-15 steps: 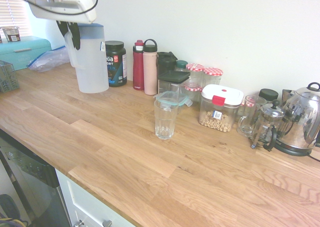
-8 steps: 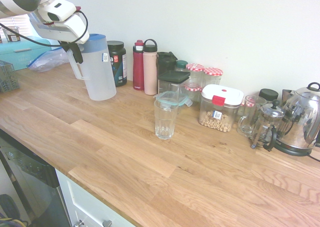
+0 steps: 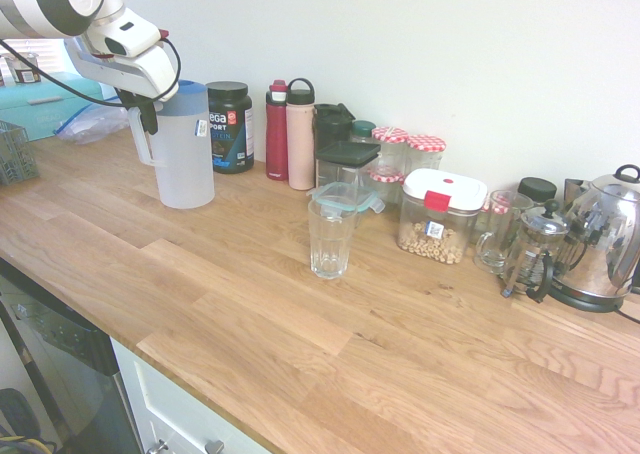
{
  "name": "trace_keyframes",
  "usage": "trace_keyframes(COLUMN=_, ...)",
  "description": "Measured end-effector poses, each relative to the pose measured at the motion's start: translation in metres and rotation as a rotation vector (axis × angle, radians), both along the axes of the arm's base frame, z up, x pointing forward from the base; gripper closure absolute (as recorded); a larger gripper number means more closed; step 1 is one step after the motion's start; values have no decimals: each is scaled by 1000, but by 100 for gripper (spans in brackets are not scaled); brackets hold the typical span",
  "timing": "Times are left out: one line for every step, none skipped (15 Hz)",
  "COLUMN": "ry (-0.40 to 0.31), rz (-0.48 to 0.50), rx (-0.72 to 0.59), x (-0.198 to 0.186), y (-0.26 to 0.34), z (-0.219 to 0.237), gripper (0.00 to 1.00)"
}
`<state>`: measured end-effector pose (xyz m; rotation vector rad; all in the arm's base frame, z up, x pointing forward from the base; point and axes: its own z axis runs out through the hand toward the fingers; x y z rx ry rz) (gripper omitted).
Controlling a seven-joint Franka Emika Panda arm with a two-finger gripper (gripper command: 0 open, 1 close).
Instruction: Pour me some water
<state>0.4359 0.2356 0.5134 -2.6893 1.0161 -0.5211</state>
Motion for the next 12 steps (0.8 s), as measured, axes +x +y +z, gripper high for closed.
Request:
trace_keyframes(ry=0, rz=2, rx=-1, x=2, y=2, z=-3, gripper=100)
trace_keyframes(ry=-3, rz=1, rx=-4, x=4, y=3, z=-8, gripper=100)
trace_keyframes(ry=-5, rz=0, rx=-5, x=7, y=4, z=-11, gripper=100)
trace_keyframes(ry=-5, rz=-1, rx=-5, x=9, y=4, z=-15, gripper=100)
trace_keyframes(ry=-6, rz=-2, rx=-3, x=12, y=5, z=-20, gripper=100)
trace_keyframes(ry=-5, rz=-2, rx=-3, x=15, y=6, z=-25, gripper=100)
trace_keyframes(ry=-6, rz=-2, rx=-3, x=17, y=6, z=-29, gripper=100)
trace_keyframes(ry=-11, rz=-4, rx=-1, x=19, y=7, z=-32, gripper=100)
trace_keyframes(ry=-19, rz=-7, rx=1, x=21, y=8, z=-33, gripper=100)
trace_keyframes(ry=-26, rz=-8, rx=1, x=22, y=9, z=-34, gripper=100)
trace_keyframes(ry=-30, rz=-9, rx=-7, x=22, y=9, z=-35, gripper=0)
trace_keyframes(ry=-33, rz=-9, rx=-16, x=22, y=9, z=-36, gripper=0)
